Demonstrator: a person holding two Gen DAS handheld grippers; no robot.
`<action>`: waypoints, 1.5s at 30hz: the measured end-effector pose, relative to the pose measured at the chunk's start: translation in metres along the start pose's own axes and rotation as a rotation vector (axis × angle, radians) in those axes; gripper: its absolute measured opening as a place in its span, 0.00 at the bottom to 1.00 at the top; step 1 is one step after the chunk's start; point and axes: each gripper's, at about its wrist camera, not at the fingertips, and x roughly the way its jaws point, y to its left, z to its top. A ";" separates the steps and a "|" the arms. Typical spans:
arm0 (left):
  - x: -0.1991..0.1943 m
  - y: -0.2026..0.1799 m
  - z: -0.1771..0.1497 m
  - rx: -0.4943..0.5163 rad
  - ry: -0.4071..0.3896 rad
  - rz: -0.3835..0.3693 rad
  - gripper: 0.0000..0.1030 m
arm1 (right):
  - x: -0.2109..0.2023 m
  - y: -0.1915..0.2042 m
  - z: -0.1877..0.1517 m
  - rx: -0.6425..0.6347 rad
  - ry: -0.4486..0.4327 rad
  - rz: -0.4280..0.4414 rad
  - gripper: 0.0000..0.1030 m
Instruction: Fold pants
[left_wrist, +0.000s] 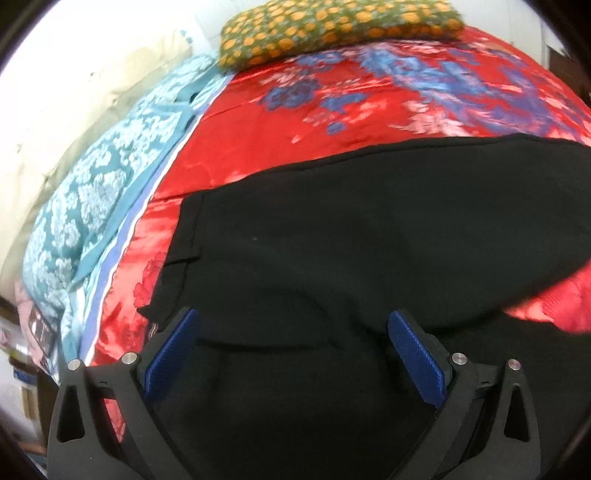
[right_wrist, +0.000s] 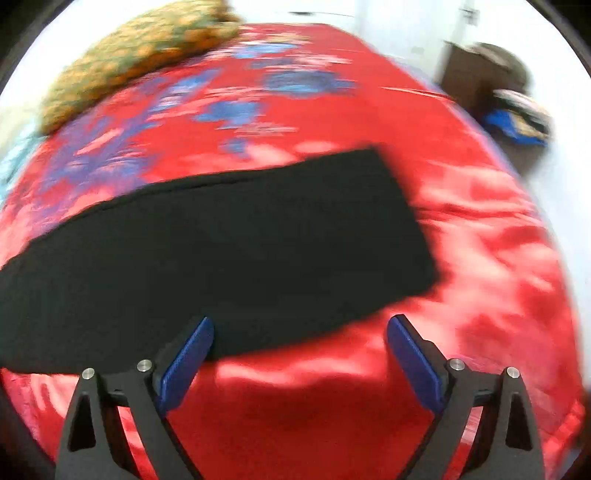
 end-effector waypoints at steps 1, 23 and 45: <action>-0.005 -0.002 -0.003 0.001 -0.003 -0.020 0.99 | -0.013 -0.011 -0.005 0.019 -0.011 0.023 0.92; -0.007 -0.005 0.046 -0.160 -0.076 -0.130 0.99 | -0.114 -0.002 -0.092 0.048 -0.121 0.197 0.95; 0.105 0.003 0.039 -0.212 -0.069 -0.084 0.99 | 0.038 -0.015 0.098 -0.001 -0.047 0.074 0.07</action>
